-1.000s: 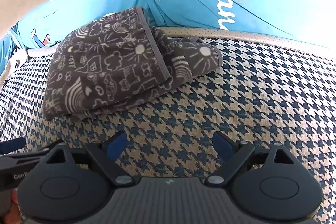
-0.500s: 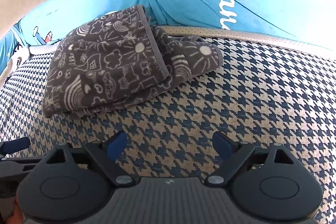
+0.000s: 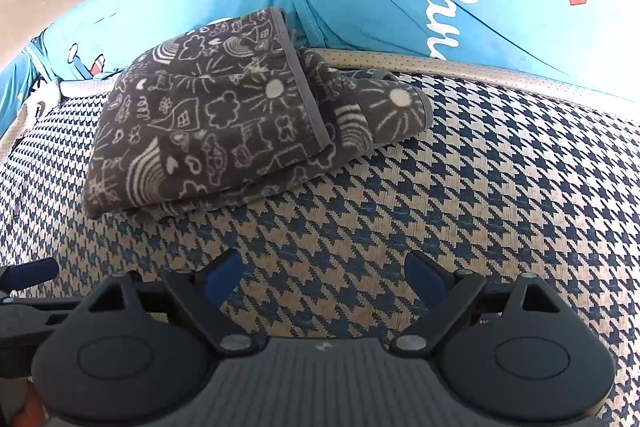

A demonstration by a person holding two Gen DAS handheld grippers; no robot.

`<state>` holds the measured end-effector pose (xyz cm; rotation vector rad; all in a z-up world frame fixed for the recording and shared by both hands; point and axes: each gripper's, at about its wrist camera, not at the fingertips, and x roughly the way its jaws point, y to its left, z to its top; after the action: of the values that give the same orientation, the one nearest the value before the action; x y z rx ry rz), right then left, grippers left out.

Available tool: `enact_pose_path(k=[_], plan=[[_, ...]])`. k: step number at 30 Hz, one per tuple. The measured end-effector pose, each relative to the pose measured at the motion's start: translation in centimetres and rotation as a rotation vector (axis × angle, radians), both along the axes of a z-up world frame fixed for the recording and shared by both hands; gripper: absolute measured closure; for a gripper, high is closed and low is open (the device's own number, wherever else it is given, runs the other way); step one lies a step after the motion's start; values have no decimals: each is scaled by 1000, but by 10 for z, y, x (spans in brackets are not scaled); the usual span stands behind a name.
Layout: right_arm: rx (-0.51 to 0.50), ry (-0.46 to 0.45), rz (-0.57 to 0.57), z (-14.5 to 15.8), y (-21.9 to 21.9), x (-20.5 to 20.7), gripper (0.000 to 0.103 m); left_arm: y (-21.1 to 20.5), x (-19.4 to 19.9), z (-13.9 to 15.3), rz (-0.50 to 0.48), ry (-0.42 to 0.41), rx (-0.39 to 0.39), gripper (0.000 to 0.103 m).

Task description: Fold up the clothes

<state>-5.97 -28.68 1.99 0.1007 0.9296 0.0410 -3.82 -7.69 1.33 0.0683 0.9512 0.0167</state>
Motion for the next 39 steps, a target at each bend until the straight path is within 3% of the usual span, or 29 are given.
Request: enact_pose_path(k=[39], plan=[[-20,10,29,-5,6,3,14,3,-4,5,17,-19,6,0]])
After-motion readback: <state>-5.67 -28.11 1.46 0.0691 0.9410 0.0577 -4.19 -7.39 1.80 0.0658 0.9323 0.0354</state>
